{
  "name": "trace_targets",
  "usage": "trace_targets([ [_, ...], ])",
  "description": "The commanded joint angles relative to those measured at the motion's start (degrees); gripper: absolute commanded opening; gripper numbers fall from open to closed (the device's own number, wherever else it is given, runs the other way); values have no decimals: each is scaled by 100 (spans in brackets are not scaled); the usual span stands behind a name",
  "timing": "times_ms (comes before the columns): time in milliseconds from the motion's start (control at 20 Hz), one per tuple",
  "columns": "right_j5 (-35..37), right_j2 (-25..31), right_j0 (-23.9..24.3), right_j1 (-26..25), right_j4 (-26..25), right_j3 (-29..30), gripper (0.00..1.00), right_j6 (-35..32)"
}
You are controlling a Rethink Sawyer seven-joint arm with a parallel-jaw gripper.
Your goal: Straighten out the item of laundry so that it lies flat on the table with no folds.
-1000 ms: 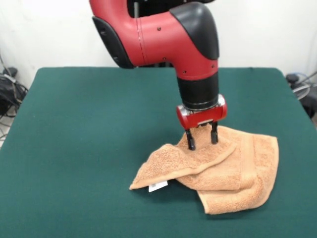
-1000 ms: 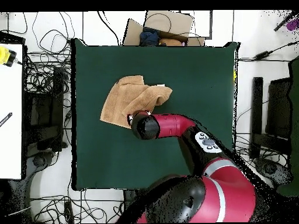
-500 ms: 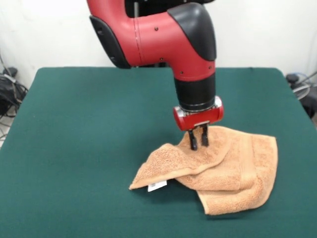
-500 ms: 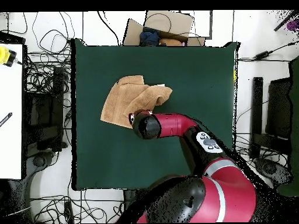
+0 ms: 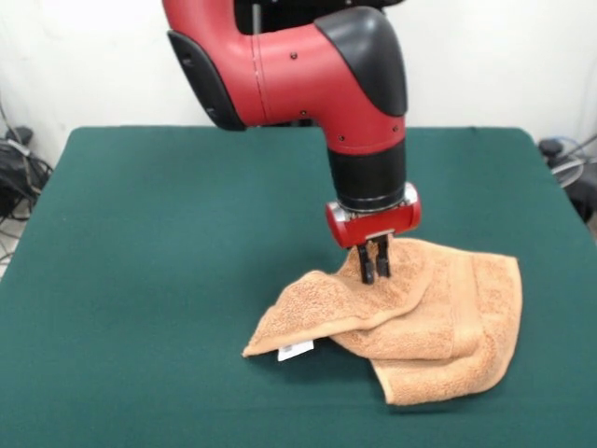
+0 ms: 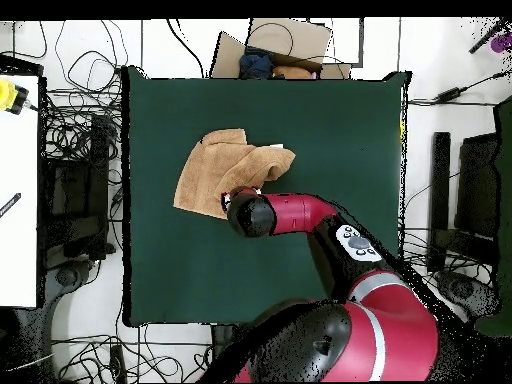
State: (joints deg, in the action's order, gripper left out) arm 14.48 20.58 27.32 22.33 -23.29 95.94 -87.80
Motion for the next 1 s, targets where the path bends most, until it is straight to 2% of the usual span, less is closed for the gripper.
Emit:
trace_targets([
  [50, -537, -68, -185, -1065, -455, -660, 0, -302],
  [600, -341, -21, -132, -1022, -356, -609, 0, -289],
  [700, -183, 33, -40, -821, -310, -407, 0, -258],
  [900, 322, 126, 166, -43, -190, 150, 0, -147],
  [1000, 541, 218, 369, 142, -192, 313, 0, 42],
])
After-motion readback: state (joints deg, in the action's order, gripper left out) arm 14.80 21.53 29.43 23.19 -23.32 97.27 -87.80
